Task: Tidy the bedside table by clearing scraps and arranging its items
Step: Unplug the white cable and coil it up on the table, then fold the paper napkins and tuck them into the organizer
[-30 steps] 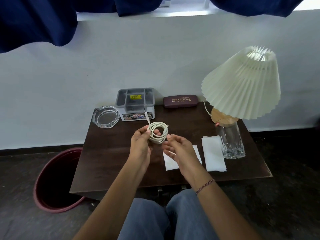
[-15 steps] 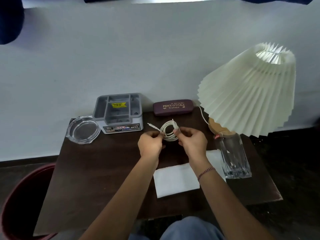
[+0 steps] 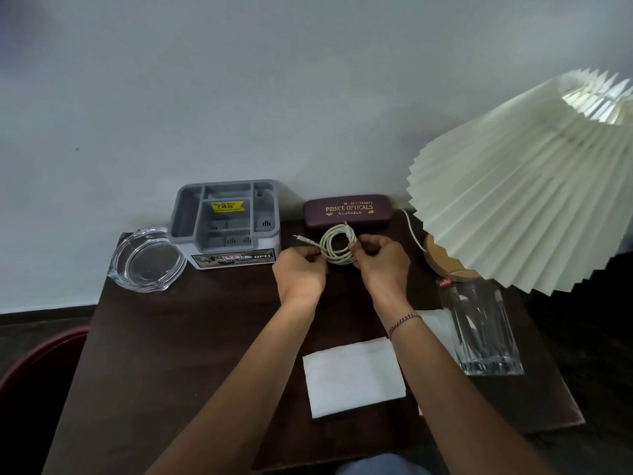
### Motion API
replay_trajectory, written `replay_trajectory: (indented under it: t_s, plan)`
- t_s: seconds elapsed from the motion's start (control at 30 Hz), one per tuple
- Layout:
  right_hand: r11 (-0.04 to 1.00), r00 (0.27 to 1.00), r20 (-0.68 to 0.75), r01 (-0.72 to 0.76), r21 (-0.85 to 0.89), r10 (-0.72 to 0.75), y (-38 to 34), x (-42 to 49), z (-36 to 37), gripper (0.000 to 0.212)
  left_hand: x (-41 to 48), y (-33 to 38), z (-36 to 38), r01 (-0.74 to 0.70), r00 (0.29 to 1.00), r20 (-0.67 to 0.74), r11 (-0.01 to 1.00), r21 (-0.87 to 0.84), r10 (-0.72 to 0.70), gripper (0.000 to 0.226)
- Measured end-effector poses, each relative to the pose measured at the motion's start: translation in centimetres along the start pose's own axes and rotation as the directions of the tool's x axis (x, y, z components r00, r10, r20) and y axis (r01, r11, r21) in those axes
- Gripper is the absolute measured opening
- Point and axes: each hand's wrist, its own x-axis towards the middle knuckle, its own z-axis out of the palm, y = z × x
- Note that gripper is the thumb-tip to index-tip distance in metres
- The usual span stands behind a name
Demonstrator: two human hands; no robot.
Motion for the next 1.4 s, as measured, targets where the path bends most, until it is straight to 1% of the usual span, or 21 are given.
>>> replay_trajectory:
  t_s: [0.13, 0.27, 0.33, 0.4, 0.43, 0.5, 0.57, 0.6, 0.67, 0.73, 0.83, 0.9, 1.0, 1.1, 1.17, 1.3, 1.4]
  plan:
    - [0.999, 1.0, 0.01, 0.021, -0.028, -0.021, -0.2, -0.4, -0.3, 0.036, -0.4, -0.3, -0.3, 0.007, 1.0, 0.01, 1.0, -0.008, -0.007, 0.022]
    - [0.964, 0.981, -0.025, 0.185, -0.193, -0.193, -0.9, -1.9, -1.0, 0.048, -1.1, -0.3, -1.0, -0.004, 1.0, 0.026, 1.0, -0.016, 0.005, 0.023]
    - [0.92, 0.959, -0.014, 0.266, -0.289, -0.282, -1.3, -3.0, -1.5, 0.043, -1.6, -0.3, -1.5, -0.005, 0.999, 0.037, 1.0, -0.009, 0.005, 0.023]
    - [0.878, 0.945, 0.024, 0.312, -0.362, -0.326, -1.5, -4.1, -1.9, 0.031, -2.2, -0.4, -2.0, -0.001, 0.999, 0.044, 1.0, -0.003, 0.001, 0.023]
    - [0.863, 0.945, 0.065, 0.32, -0.392, -0.321, -1.6, -4.6, -2.1, 0.026, -2.5, -0.5, -2.3, 0.002, 0.999, 0.05, 1.0, 0.004, -0.003, 0.023]
    - [0.818, 0.946, 0.204, 0.322, -0.476, -0.254, -1.5, -5.5, -2.7, 0.021, -3.2, -0.8, -2.7, 0.006, 0.997, 0.074, 1.0, 0.026, -0.007, 0.022]
    - [0.74, 0.907, 0.372, 0.386, -0.551, -0.196, -1.1, -6.6, -3.4, 0.02, -4.0, -1.2, -3.1, -0.019, 0.995, 0.103, 0.998, 0.063, 0.012, 0.023]
    - [0.706, 0.878, 0.435, 0.436, -0.558, -0.198, -0.7, -7.2, -3.8, 0.021, -4.5, -1.4, -3.3, -0.056, 0.992, 0.118, 0.993, 0.105, 0.043, 0.023]
    - [0.666, 0.843, 0.498, 0.493, -0.56, -0.205, -0.2, -8.2, -4.5, 0.021, -5.7, -2.0, -3.7, -0.179, 0.976, 0.17, 0.948, 0.265, 0.137, 0.026]
    - [0.655, 0.842, 0.5, 0.497, -0.569, -0.204, 0.3, -8.9, -5.1, 0.019, -7.0, -2.6, -3.9, -0.301, 0.944, 0.259, 0.859, 0.414, 0.206, 0.032]
    - [0.675, 0.858, 0.462, 0.478, -0.562, -0.222, 0.4, -9.4, -5.8, 0.018, -8.4, -3.4, -4.0, -0.418, 0.901, 0.353, 0.724, 0.548, 0.254, 0.039]
    - [0.693, 0.865, 0.441, 0.47, -0.547, -0.239, 0.3, -9.7, -6.1, 0.017, -9.0, -3.6, -3.9, -0.468, 0.879, 0.386, 0.667, 0.579, 0.281, 0.04]
    - [0.727, 0.895, 0.374, 0.423, -0.54, -0.243, -0.1, -10.2, -6.6, 0.013, -9.5, -3.7, -3.7, -0.514, 0.855, 0.415, 0.614, 0.599, 0.311, 0.043]
    - [0.763, 0.903, 0.313, 0.419, -0.492, -0.294, -0.1, -10.9, -7.0, 0.012, -9.9, -3.9, -3.7, -0.541, 0.841, 0.427, 0.553, 0.633, 0.334, 0.04]
    - [0.776, 0.907, 0.293, 0.414, -0.476, -0.304, -0.1, -11.4, -7.1, 0.012, -10.1, -4.0, -3.8, -0.528, 0.849, 0.409, 0.561, 0.637, 0.334, 0.033]
    - [0.804, 0.907, 0.286, 0.411, -0.43, -0.311, -0.4, -11.9, -7.4, 0.01, -10.3, -4.1, -4.0, -0.456, 0.889, 0.353, 0.626, 0.632, 0.291, 0.016]
    - [0.826, 0.913, 0.29, 0.389, -0.407, -0.287, -0.5, -12.1, -7.4, 0.008, -10.7, -4.0, -4.7, -0.37, 0.929, 0.258, 0.694, 0.617, 0.266, 0.006]
